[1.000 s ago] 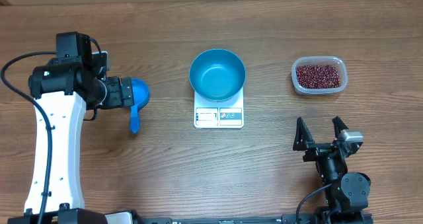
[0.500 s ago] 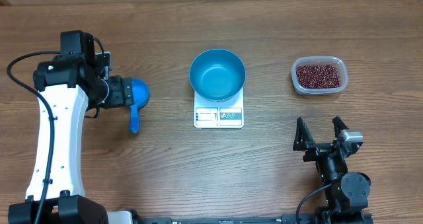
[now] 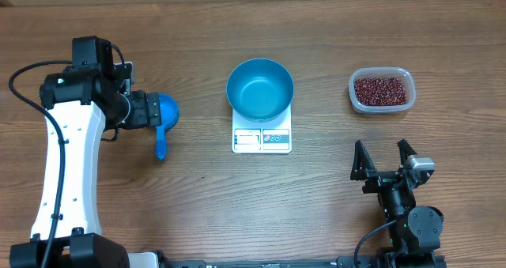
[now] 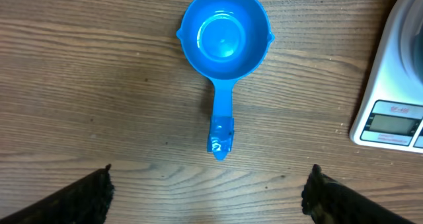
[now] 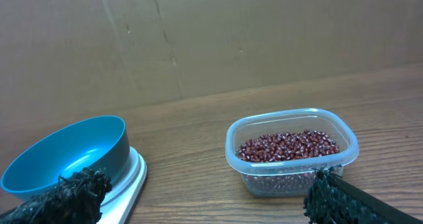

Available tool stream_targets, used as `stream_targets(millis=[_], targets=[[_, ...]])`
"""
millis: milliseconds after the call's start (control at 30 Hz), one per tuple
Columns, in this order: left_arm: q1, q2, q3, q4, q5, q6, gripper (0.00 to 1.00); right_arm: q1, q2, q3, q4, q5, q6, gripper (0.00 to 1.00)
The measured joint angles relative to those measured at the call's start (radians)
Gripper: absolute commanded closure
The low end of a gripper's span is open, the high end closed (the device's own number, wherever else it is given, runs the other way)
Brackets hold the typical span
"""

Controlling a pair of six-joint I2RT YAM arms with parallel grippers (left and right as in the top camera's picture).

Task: Scoop item into bowl and weigh 150g on scale
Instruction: 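Move the left gripper forward over the blue scoop's cup, then lower the left gripper and grasp the blue scoop's cup rim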

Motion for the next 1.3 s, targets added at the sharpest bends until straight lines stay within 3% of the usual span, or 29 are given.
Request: stream_targets(millis=[300, 667, 900, 1300], targets=[[0.000, 0.060, 0.097, -0.033, 0.000, 0.000, 0.01, 0.000, 0.000, 0.000, -0.001, 0.000, 0.000, 0.00], [0.000, 0.344, 0.388, -0.218, -0.076, 0.031, 0.00, 0.000, 0.000, 0.000, 0.000, 0.000, 0.000, 0.00], [0.000, 0.471, 0.404, -0.218, -0.104, 0.116, 0.01, 0.000, 0.000, 0.000, 0.000, 0.000, 0.000, 0.00], [0.000, 0.631, 0.404, -0.097, -0.134, 0.143, 0.01, 0.000, 0.000, 0.000, 0.000, 0.000, 0.000, 0.00]])
